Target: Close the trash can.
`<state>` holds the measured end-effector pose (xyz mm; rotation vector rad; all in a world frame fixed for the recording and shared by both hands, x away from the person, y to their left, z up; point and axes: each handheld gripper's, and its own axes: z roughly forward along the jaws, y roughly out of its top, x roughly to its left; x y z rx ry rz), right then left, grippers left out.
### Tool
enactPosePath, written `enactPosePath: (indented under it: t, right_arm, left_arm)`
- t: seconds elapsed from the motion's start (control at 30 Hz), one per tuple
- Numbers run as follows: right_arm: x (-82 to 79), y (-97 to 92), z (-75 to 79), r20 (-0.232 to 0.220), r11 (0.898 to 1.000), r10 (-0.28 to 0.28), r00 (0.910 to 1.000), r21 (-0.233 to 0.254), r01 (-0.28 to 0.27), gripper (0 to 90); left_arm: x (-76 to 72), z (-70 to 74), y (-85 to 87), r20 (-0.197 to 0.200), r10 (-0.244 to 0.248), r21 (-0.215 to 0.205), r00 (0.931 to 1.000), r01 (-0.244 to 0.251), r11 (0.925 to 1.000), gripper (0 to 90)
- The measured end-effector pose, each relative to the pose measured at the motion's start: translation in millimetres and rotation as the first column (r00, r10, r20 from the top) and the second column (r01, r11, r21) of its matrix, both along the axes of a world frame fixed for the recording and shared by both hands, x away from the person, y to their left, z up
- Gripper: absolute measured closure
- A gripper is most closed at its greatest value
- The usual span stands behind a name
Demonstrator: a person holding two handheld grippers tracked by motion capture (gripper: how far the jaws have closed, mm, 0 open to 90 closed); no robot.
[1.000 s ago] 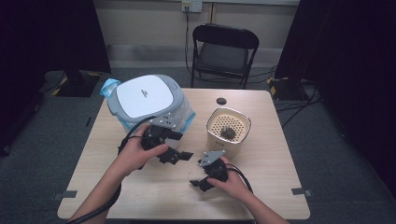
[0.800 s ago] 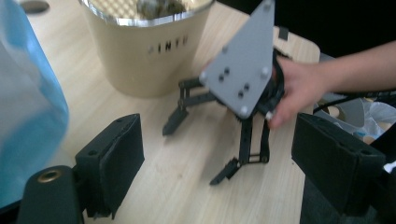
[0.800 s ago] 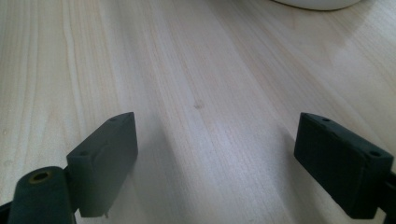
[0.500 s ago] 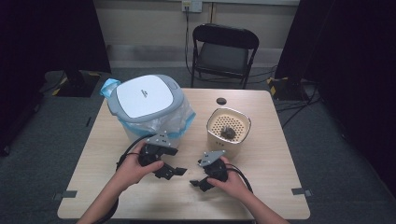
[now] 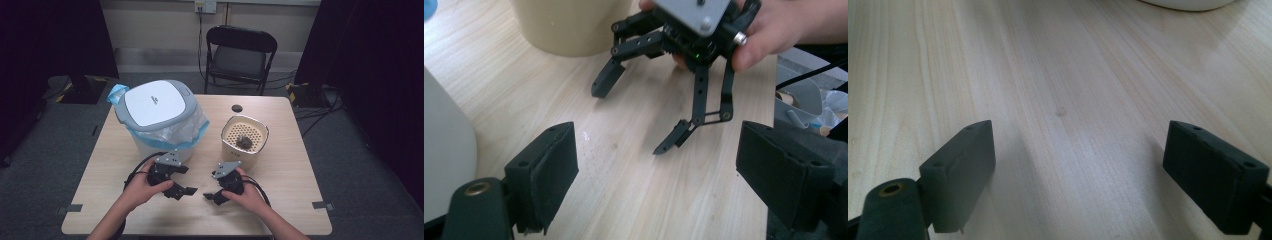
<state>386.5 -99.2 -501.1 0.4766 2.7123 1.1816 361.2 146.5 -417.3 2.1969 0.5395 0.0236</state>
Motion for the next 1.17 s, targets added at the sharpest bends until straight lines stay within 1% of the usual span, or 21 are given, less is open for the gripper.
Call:
enactPosePath:
  t: [0.03,0.07,0.13,0.27,0.33,0.37,0.4,0.43,0.57,0.67,0.73,0.87,0.93,0.97,1.03,1.07,1.13,1.17]
  right_arm:
    - [0.0,0.0,0.0,-0.001,1.000,0.000,1.0000,0.000,0.000,12.9]
    - [0.0,0.0,0.0,0.000,1.000,0.000,1.0000,0.000,0.000,12.9]
    - [0.1,-0.1,0.0,0.001,1.000,0.002,1.0000,0.000,-0.002,12.8]
    - [-0.2,-0.1,0.1,-0.003,1.000,0.000,1.0000,-0.001,0.000,12.8]
    - [-0.2,-0.1,0.1,-0.003,1.000,0.000,1.0000,-0.001,0.000,12.8]
    - [-0.1,-0.1,0.1,-0.002,1.000,0.001,1.0000,-0.001,-0.001,12.8]
    - [-0.2,0.0,0.0,-0.002,1.000,0.000,1.0000,-0.001,0.000,12.9]
    - [-0.1,-0.1,0.1,-0.002,1.000,0.001,1.0000,-0.001,-0.001,12.9]
    - [-0.1,-0.1,0.1,-0.001,1.000,0.001,1.0000,-0.001,-0.001,12.8]
    - [-0.1,-0.1,0.1,-0.003,1.000,0.000,1.0000,-0.001,0.000,12.9]
    - [-0.2,0.0,0.1,-0.003,1.000,0.000,1.0000,-0.001,0.000,12.9]
    - [0.0,-0.1,0.1,-0.001,1.000,0.001,1.0000,-0.001,-0.001,12.8]
    - [-0.1,0.0,0.1,-0.002,1.000,0.001,1.0000,-0.001,-0.001,12.8]
    - [-0.1,-0.1,0.1,-0.002,1.000,0.001,1.0000,-0.001,-0.001,12.8]
    - [0.0,-0.1,0.1,-0.001,1.000,0.001,1.0000,-0.001,-0.001,12.8]
    - [0.0,-0.1,0.1,-0.001,1.000,0.002,1.0000,-0.001,-0.002,12.9]
    - [-0.1,-0.1,0.1,-0.002,1.000,0.001,1.0000,-0.001,-0.001,12.8]
    - [0.0,-0.1,0.1,-0.002,1.000,0.001,1.0000,-0.001,-0.001,12.9]
  left_arm:
    - [-0.2,-1.5,1.1,0.006,-0.001,0.008,1.0000,0.000,1.0000,16.5]
    - [-0.5,-3.6,2.0,0.010,0.000,0.004,1.0000,0.000,1.0000,16.5]
    - [-0.9,-7.1,3.9,0.003,0.001,0.004,1.0000,-0.001,1.0000,16.5]
    - [-2.6,-15.7,6.2,-0.006,0.001,0.018,1.0000,-0.001,0.9998,16.5]
    - [-3.5,-20.9,7.2,-0.007,-0.003,0.009,1.0000,0.003,1.0000,16.5]
    - [-3.9,-22.7,8.0,-0.009,-0.003,0.022,1.0000,0.003,0.9998,16.5]
    - [-4.6,-25.0,8.5,-0.014,-0.002,0.023,0.9999,0.002,0.9997,16.5]
    - [-5.2,-28.1,8.8,-0.019,-0.003,0.013,0.9998,0.003,0.9999,16.5]
    - [-7.6,-37.5,9.7,-0.027,-0.019,0.039,0.9994,0.020,0.9991,16.5]
    - [-8.9,-43.6,10.8,-0.028,-0.021,0.035,0.9994,0.022,0.9991,16.5]
    - [-9.8,-47.7,11.2,-0.028,-0.026,0.020,0.9993,0.027,0.9994,16.5]
    - [-12.0,-53.5,10.8,-0.019,-0.039,0.034,0.9991,0.040,0.9987,16.5]
    - [-12.5,-56.7,10.3,-0.011,-0.036,0.035,0.9993,0.037,0.9987,16.5]
    - [-13.0,-57.6,10.1,-0.014,-0.037,0.036,0.9992,0.038,0.9986,16.5]
    - [-13.1,-59.1,9.8,-0.013,-0.041,0.031,0.9991,0.041,0.9987,16.5]
    - [-13.5,-59.4,9.6,-0.011,-0.043,0.035,0.9990,0.043,0.9985,16.5]
    - [-13.9,-60.7,8.9,-0.005,-0.045,0.020,0.9990,0.045,0.9988,16.5]
    - [-14.2,-61.3,8.8,-0.002,-0.046,0.024,0.9989,0.046,0.9987,16.5]
